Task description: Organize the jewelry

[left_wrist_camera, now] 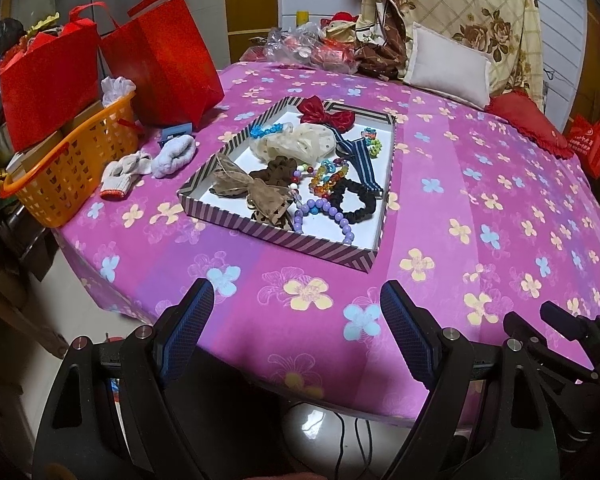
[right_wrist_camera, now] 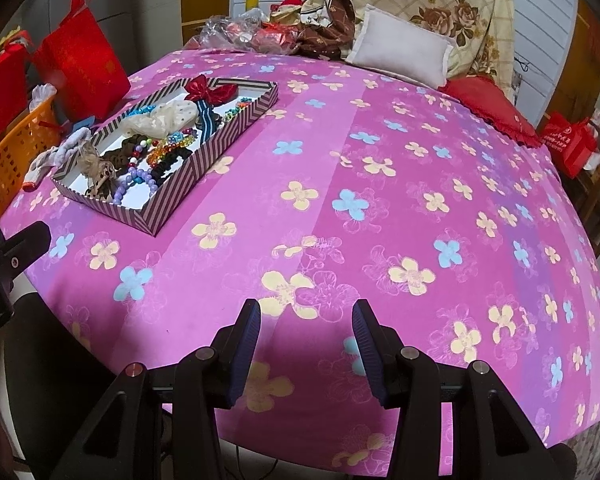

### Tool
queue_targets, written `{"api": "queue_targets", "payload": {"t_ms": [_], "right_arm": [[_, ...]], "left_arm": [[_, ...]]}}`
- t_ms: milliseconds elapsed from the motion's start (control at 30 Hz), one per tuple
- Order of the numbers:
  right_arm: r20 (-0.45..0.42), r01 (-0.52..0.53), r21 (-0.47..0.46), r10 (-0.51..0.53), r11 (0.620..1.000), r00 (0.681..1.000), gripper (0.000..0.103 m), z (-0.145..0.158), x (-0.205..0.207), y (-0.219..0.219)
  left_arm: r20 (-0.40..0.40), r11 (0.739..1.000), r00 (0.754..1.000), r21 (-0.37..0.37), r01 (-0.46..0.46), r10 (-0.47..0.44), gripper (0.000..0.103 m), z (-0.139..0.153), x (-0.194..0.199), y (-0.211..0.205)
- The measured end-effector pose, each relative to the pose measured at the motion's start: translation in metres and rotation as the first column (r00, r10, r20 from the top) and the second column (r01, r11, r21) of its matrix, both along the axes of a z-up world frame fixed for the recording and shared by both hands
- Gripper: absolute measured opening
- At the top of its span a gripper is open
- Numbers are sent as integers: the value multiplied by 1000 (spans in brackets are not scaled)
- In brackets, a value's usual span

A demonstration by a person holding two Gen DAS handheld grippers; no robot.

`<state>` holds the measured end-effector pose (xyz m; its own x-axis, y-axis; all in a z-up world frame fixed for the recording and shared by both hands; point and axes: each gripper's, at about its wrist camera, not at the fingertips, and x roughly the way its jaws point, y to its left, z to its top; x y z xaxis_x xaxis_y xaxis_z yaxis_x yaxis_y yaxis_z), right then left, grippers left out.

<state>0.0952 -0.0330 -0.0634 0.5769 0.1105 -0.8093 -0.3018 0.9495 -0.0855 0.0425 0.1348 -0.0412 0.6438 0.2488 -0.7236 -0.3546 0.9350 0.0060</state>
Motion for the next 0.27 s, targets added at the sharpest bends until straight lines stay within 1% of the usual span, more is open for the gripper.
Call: {"api": "queue_targets", "payload": {"t_ms": [267], "right_arm": [[-6, 6, 9, -6, 1000, 1000, 46, 0, 0, -1]], "left_arm": [[-7, 1000, 1000, 5, -10, 10, 85, 0, 1, 0]]}}
